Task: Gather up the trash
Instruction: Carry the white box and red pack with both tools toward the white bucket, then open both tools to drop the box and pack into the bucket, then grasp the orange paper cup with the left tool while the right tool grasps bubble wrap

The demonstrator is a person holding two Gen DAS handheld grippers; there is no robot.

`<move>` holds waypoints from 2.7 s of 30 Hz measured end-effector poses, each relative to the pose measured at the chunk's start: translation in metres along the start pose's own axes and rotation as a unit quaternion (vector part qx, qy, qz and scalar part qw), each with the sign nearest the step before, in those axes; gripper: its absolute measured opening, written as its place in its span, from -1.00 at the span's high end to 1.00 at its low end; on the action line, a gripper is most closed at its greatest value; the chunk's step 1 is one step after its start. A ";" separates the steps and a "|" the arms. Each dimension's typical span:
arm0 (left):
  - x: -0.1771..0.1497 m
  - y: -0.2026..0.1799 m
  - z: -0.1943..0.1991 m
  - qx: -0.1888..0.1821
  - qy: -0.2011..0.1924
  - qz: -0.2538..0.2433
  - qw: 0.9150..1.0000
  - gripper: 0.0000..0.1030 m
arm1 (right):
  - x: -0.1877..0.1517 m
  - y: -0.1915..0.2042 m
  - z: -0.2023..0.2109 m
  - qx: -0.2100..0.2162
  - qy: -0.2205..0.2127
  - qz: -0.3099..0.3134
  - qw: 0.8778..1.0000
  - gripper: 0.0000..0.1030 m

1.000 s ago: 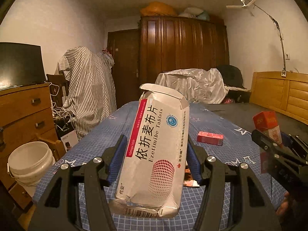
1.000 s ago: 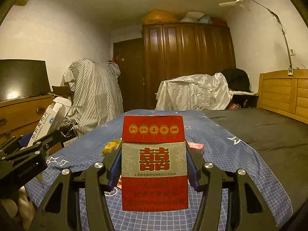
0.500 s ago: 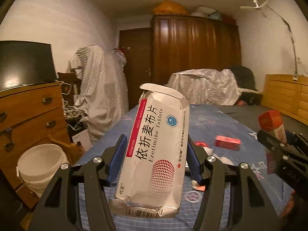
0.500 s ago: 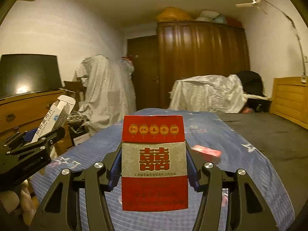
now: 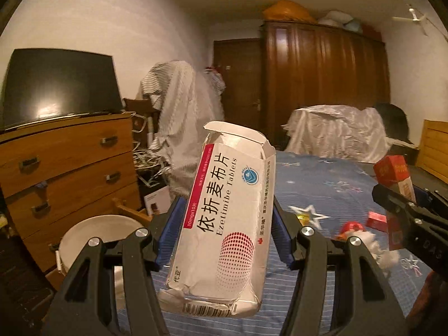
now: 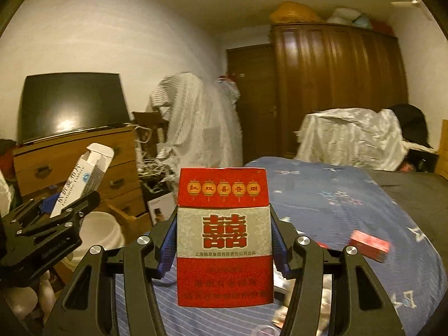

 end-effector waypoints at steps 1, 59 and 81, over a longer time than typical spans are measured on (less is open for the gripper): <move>0.002 0.006 -0.001 0.004 0.002 0.004 1.000 -0.09 | 0.007 0.011 -0.007 0.008 0.003 0.007 1.000 -0.11; -0.010 0.321 -0.174 0.068 0.331 0.127 0.933 -0.26 | 0.111 0.383 -0.374 0.241 0.390 0.163 0.874 -0.53; -0.018 0.168 -0.150 -0.040 0.301 0.036 0.952 -0.26 | 0.042 0.135 -0.218 0.211 0.250 0.036 0.944 -0.53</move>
Point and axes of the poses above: each gripper's, at about its wrist camera, not at the fingertips, and z roughly against the way its jaws point, y to its left, x to its top, the point moved 1 cm from there along -z, roughly the way its jaws point, and after that the axes turned 15 degrees about y, right-handed, at the moved point
